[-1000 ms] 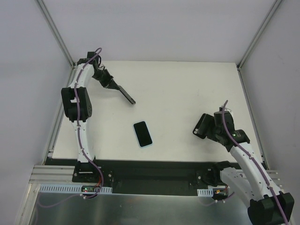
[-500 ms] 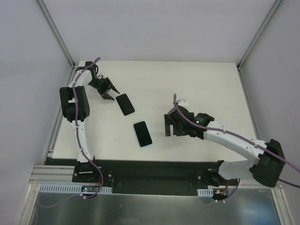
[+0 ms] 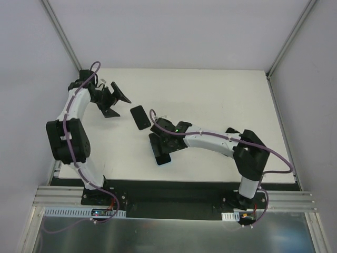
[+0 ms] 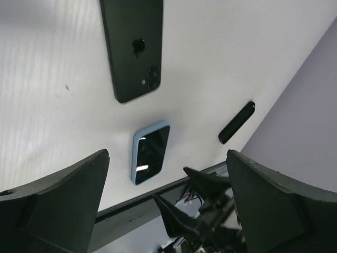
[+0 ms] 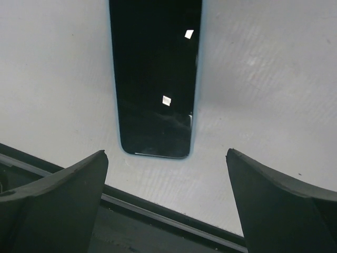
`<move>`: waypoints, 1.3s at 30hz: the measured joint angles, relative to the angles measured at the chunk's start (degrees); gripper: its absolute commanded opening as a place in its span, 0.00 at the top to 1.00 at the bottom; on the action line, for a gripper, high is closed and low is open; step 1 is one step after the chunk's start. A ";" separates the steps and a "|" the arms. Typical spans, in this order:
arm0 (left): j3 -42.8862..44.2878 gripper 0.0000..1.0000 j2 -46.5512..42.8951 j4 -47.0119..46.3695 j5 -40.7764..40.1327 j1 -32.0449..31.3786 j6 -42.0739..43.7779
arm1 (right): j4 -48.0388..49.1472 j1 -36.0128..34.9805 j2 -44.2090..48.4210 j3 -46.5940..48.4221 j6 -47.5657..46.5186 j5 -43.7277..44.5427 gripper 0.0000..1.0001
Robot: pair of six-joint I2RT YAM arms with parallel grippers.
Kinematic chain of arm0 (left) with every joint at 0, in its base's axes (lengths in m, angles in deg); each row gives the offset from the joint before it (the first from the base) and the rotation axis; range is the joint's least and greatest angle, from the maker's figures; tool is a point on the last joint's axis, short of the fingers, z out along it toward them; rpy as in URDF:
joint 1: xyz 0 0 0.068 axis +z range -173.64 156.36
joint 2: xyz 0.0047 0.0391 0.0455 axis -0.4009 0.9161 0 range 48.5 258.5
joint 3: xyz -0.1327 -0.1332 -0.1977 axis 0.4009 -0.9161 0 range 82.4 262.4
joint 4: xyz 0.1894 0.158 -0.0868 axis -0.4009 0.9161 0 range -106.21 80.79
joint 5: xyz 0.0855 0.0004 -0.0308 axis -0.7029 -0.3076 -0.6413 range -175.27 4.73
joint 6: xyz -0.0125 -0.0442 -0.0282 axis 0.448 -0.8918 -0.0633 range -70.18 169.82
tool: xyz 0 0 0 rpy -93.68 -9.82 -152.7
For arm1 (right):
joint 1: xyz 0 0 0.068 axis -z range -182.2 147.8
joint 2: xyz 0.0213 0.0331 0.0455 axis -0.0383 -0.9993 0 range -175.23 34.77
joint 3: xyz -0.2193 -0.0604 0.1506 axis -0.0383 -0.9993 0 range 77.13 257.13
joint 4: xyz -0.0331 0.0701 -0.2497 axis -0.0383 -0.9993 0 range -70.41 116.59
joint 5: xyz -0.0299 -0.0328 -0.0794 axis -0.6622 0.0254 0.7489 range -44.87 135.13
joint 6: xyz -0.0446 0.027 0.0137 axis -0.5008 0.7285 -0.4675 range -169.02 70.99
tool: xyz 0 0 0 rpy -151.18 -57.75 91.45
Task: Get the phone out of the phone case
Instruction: Pick up the phone at the center of the board.
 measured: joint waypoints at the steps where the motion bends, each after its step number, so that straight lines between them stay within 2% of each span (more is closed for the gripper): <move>1: -2.93 0.09 -4.55 -1.07 0.33 0.00 -0.15 | -0.11 -0.26 -1.86 1.14 0.00 -0.87 0.04; 6: -12.52 0.08 -19.85 -3.76 2.84 0.00 -0.87 | 0.22 -1.09 -8.02 4.59 -0.02 -2.69 0.04; 18: -23.19 0.08 -31.15 -4.83 4.37 0.00 -1.84 | -1.03 -2.89 -15.12 7.72 0.24 -1.53 0.05; 20: -23.93 0.08 -32.30 -4.94 4.42 0.00 -1.84 | -1.62 -3.26 -15.63 8.24 0.26 -0.44 0.22; 21: -24.24 0.08 -32.61 -4.96 4.50 0.00 -1.81 | -1.75 -3.34 -15.78 8.37 0.11 0.04 0.33; 24: -25.57 0.08 -32.76 -5.35 4.68 0.00 -1.79 | -2.51 -3.56 -16.06 8.76 -0.09 1.62 0.56; 25: -26.18 0.09 -32.76 -5.38 4.70 0.00 -1.79 | -2.60 -3.56 -16.17 8.96 -0.09 1.75 0.59; 29: -29.57 0.09 -32.72 -7.34 6.27 -0.04 -2.05 | -1.79 -3.56 -16.02 8.72 -0.07 2.21 0.62; 31: -32.57 0.09 -32.54 -10.08 7.50 -0.52 -2.56 | 1.68 -3.56 -14.08 5.49 -0.11 2.32 0.65; 39: -44.89 0.09 -26.03 -22.75 10.60 -10.16 -6.16 | 12.83 -0.44 -5.16 -7.28 1.31 -2.49 0.69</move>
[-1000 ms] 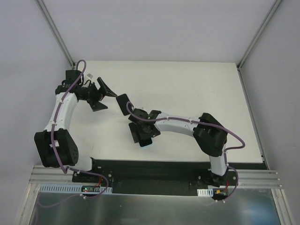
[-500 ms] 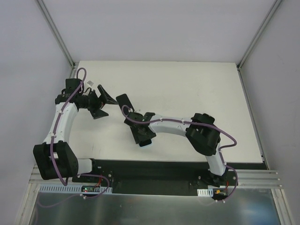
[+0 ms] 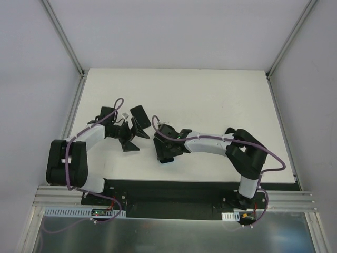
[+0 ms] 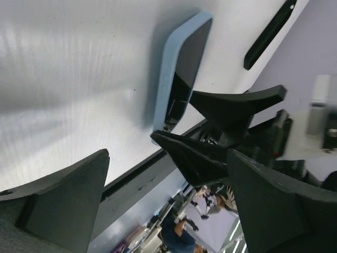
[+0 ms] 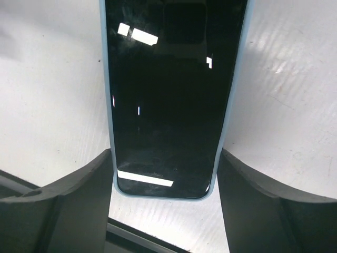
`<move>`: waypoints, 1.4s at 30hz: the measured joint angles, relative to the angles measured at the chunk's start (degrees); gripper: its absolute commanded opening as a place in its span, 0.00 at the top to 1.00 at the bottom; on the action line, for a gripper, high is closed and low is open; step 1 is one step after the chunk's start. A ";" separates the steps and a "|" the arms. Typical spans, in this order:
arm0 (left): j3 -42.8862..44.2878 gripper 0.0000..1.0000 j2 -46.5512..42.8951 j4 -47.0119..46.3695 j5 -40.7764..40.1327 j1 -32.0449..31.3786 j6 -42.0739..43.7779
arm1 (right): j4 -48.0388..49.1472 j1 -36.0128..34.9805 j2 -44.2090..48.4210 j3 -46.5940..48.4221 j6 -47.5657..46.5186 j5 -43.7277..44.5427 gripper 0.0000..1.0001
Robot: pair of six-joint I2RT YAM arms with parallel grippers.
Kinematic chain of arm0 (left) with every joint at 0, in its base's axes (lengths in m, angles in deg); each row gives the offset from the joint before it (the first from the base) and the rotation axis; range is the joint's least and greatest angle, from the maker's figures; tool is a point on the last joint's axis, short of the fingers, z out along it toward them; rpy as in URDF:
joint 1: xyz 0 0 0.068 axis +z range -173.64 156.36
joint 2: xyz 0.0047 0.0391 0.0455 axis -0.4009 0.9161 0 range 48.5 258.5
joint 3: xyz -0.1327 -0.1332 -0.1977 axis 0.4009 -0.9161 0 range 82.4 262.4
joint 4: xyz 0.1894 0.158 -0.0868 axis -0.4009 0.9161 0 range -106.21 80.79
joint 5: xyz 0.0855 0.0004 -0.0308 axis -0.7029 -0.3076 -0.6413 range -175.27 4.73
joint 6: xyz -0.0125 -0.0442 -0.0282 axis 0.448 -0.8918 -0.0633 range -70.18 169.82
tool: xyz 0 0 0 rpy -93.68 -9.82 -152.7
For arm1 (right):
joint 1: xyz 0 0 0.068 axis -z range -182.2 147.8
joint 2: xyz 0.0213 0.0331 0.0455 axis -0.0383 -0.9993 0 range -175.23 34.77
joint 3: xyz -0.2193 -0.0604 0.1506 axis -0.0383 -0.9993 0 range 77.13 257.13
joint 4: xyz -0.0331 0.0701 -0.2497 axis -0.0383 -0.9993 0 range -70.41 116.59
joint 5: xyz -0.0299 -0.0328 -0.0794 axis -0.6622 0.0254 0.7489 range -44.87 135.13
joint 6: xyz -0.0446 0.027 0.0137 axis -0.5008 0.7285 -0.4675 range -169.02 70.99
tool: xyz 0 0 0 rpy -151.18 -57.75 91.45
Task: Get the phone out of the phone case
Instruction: Pick up the phone at the center of the board, then remove the phone case from the phone.
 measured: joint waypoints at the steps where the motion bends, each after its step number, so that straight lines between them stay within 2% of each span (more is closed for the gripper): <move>1: -1.27 0.10 1.55 -2.62 0.20 -1.07 -0.92 | 1.42 0.72 1.07 -1.53 0.52 -1.03 0.69; 7: -5.86 0.15 11.63 -16.04 3.98 -4.09 -7.13 | 7.82 4.15 4.02 -6.25 2.71 -8.35 0.71; 17: -3.08 0.26 16.41 -23.39 4.92 -8.07 -10.47 | 13.53 4.61 4.28 -6.91 3.08 -16.22 0.69; 18: -2.84 0.29 16.90 -23.50 5.16 -8.24 -10.64 | 13.62 4.63 4.35 -6.91 3.06 -16.52 0.69; 19: -2.75 0.38 17.07 -23.65 5.20 -8.48 -10.73 | 13.66 4.63 4.46 -6.93 3.02 -16.76 0.69; 24: -1.75 0.64 17.16 -23.89 4.04 -10.05 -12.02 | 13.62 4.76 5.33 -6.93 2.62 -17.57 0.68; 25: -1.25 0.74 17.16 -23.91 4.00 -10.43 -12.24 | 13.62 4.76 5.44 -6.93 2.64 -17.62 0.64; 26: -0.66 0.96 17.16 -24.02 3.98 -10.84 -12.50 | 13.64 4.76 5.64 -6.99 2.62 -17.70 0.44; 27: -0.17 1.00 17.16 -24.09 3.93 -11.23 -12.59 | 13.70 4.81 5.84 -7.15 2.67 -17.88 0.32; 29: 0.76 1.00 17.16 -24.46 4.09 -11.80 -10.23 | 13.88 5.42 6.91 -7.61 3.04 -19.08 0.09; 30: 1.16 1.00 17.16 -24.30 4.52 -11.78 -10.29 | 13.79 6.14 7.72 -7.85 3.02 -19.87 0.04; 33: 4.42 1.00 17.07 -23.41 5.73 -11.89 -11.45 | 14.91 7.41 11.85 -9.42 2.67 -20.37 0.01; 34: 5.44 1.00 16.74 -22.93 6.49 -11.89 -11.87 | 15.12 7.87 14.12 -10.29 2.67 -20.37 0.04; 40: 10.40 1.00 10.97 -22.08 9.07 -12.22 -13.38 | 12.85 10.75 32.70 -13.75 4.37 -17.88 0.04; 42: 12.72 1.00 8.55 -21.79 10.29 -12.22 -13.60 | 14.84 11.76 39.06 -15.41 6.71 -17.90 0.03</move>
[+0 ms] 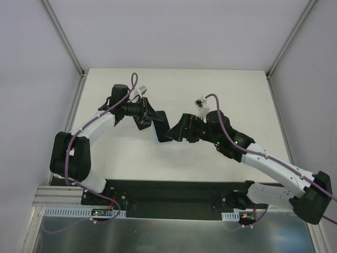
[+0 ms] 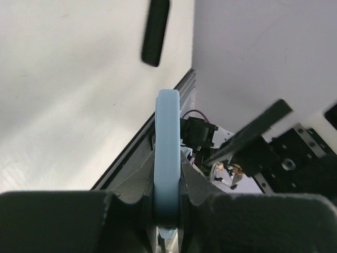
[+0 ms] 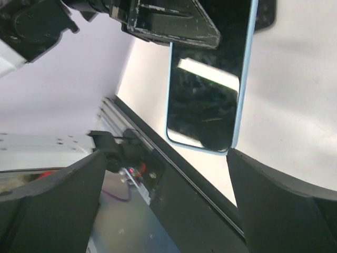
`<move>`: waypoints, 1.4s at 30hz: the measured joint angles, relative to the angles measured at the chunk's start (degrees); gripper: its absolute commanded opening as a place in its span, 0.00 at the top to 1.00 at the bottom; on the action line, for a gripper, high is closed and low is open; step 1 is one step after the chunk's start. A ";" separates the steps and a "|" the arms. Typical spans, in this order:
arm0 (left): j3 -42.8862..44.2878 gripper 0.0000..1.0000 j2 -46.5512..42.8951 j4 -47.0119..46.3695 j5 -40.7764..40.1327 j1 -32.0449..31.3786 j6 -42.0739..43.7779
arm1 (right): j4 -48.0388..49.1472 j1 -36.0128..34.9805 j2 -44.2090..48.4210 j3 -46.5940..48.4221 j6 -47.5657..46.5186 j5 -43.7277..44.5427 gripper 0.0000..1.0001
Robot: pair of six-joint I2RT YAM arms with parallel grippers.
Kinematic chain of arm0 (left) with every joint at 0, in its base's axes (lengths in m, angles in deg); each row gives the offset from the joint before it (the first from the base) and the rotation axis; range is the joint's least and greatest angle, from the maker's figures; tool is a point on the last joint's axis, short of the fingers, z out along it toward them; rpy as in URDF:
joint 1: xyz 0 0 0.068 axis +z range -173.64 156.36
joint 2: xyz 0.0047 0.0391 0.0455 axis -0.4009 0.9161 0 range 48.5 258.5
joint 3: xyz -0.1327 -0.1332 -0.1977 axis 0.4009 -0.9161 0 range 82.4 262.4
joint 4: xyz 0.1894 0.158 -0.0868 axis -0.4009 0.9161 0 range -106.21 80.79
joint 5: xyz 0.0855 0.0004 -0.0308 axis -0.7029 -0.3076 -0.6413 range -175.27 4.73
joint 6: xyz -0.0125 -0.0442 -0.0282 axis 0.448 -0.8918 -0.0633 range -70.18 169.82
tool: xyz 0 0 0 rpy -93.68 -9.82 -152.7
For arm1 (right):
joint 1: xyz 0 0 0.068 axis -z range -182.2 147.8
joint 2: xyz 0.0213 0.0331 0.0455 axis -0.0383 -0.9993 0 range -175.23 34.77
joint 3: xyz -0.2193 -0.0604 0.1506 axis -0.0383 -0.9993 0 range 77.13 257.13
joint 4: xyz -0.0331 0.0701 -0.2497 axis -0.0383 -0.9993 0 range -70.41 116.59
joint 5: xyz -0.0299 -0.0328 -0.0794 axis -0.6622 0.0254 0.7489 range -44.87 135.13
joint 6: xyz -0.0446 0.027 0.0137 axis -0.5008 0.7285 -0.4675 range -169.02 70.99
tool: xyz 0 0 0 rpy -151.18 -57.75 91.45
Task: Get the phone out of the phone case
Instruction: Remove the phone case from the phone.
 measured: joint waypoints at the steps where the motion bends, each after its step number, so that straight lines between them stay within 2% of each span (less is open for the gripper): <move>1: 1.29 1.00 -1.22 0.13 0.52 0.00 -0.11 | 2.51 0.68 2.99 -1.79 1.53 -0.39 0.12; 4: 4.90 1.00 -4.22 0.02 2.01 0.00 -0.55 | 9.92 3.21 9.97 -9.05 6.75 -2.40 0.25; 9: 9.03 1.00 -7.93 -0.55 4.52 0.00 -2.69 | 16.59 6.16 10.69 -13.79 13.35 -7.08 0.23; 12: 10.58 1.00 -8.09 -0.90 5.90 0.00 -4.20 | 22.10 6.43 9.35 -13.77 15.80 -10.82 0.30; 13: 10.75 1.00 -8.09 -0.90 6.10 0.00 -4.48 | 23.76 6.54 8.98 -13.77 16.55 -11.69 0.38; 15: 11.13 1.00 -8.07 -0.94 6.54 0.00 -5.27 | 27.12 7.04 8.15 -13.75 18.10 -13.14 0.46; 16: 11.19 1.00 -8.07 -0.98 6.58 0.00 -5.64 | 28.79 7.34 7.58 -13.70 19.02 -13.84 0.54; 20: 11.65 1.00 -8.09 -1.22 7.58 0.11 -7.41 | 33.99 8.31 4.70 -13.70 22.25 -15.80 0.68; 22: 11.82 1.00 -8.07 -1.46 7.74 0.09 -7.93 | 36.15 8.48 3.06 -13.70 23.63 -16.48 0.78; 25: 11.91 1.00 -8.07 -1.68 8.24 0.15 -8.94 | 38.38 8.59 1.57 -13.73 25.51 -17.49 0.98; 30: 12.09 1.00 -8.20 -4.20 9.29 0.76 -10.84 | 43.98 8.85 0.46 -14.67 29.38 -18.75 0.98; 35: 12.04 1.00 -7.78 -11.65 9.70 2.08 -17.22 | 56.02 9.62 -4.68 -14.73 35.52 -20.22 0.85; 38: 12.04 1.00 -5.92 -18.78 10.32 2.47 -23.08 | 63.32 10.05 -7.50 -14.56 38.82 -20.35 0.83; 42: 12.04 1.00 -4.42 -22.67 10.60 2.47 -27.63 | 67.38 10.23 -9.20 -14.56 41.22 -20.22 0.81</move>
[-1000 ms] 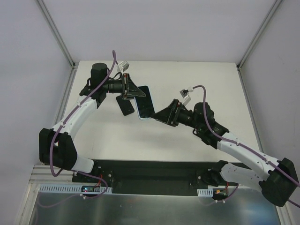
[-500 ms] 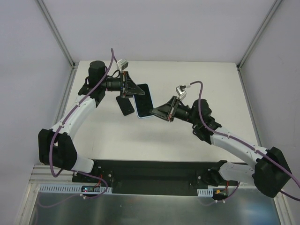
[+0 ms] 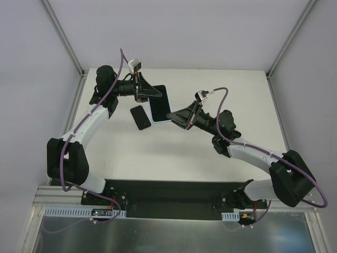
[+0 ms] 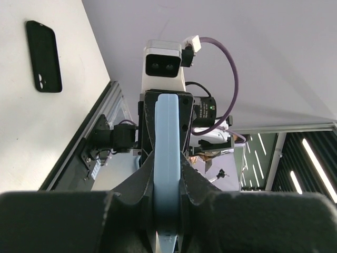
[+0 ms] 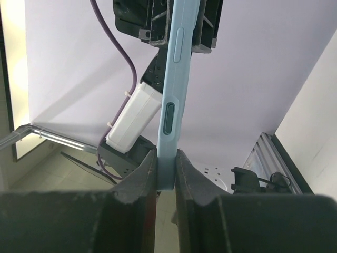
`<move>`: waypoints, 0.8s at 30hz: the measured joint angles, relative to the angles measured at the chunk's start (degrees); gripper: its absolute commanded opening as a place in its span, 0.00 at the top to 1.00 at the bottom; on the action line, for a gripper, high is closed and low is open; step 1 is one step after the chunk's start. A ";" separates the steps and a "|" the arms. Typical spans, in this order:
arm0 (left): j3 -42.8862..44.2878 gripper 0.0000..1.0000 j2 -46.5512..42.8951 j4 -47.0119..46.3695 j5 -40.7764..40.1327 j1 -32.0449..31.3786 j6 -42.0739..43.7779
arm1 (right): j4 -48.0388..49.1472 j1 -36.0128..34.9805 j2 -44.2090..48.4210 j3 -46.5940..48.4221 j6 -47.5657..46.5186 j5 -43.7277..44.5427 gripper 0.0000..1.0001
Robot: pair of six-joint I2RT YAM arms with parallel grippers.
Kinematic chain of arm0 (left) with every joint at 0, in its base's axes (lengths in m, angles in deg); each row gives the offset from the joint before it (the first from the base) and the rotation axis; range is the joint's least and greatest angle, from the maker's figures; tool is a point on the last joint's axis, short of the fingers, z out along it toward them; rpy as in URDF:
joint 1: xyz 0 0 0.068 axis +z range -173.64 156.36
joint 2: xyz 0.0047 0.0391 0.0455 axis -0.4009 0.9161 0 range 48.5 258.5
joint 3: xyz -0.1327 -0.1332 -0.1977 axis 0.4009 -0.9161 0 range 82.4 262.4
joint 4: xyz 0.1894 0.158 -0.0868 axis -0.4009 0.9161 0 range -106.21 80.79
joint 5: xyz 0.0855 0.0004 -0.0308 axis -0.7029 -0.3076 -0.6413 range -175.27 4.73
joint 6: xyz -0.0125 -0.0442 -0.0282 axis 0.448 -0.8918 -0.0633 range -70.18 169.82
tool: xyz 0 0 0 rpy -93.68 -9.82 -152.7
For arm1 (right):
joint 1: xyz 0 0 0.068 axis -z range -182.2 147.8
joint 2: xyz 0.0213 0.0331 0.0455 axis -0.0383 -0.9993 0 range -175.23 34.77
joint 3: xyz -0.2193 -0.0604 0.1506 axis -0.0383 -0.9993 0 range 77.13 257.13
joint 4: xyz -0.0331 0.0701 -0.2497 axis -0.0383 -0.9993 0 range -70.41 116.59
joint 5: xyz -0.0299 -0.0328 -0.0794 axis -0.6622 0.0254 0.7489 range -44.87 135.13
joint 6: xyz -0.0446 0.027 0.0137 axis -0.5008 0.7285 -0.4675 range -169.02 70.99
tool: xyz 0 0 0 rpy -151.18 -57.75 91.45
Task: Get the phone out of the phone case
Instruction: Remove the phone case from the phone.
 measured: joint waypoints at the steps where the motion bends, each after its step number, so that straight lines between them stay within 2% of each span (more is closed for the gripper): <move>1: 0.00 1.00 0.04 -0.57 0.00 0.04 -0.74 | 0.70 0.02 -0.17 0.00 0.50 0.07 0.79; 4: 0.00 1.00 0.04 -1.90 0.00 0.04 -2.51 | 2.91 0.00 -0.42 0.02 1.25 0.26 0.74; 14: 0.00 1.00 0.04 -2.89 -1.86 0.02 -5.42 | 4.66 -0.35 -0.48 0.24 1.29 0.48 0.77; 15: 0.00 1.00 0.04 -2.89 -1.86 0.02 -5.42 | 4.66 -0.35 -0.48 0.22 1.29 0.50 0.82; 16: 0.00 1.00 0.04 -2.86 -1.86 0.04 -5.42 | 4.68 -0.33 -0.48 0.20 1.29 0.55 0.94; 17: 0.00 1.00 0.04 -2.89 -1.88 0.11 -5.42 | 4.68 -0.33 -0.46 0.11 1.31 0.68 0.99; 24: -1.03 1.00 0.00 -4.92 -1.75 -0.24 -4.98 | 5.40 -0.37 0.72 -2.51 1.31 1.88 0.99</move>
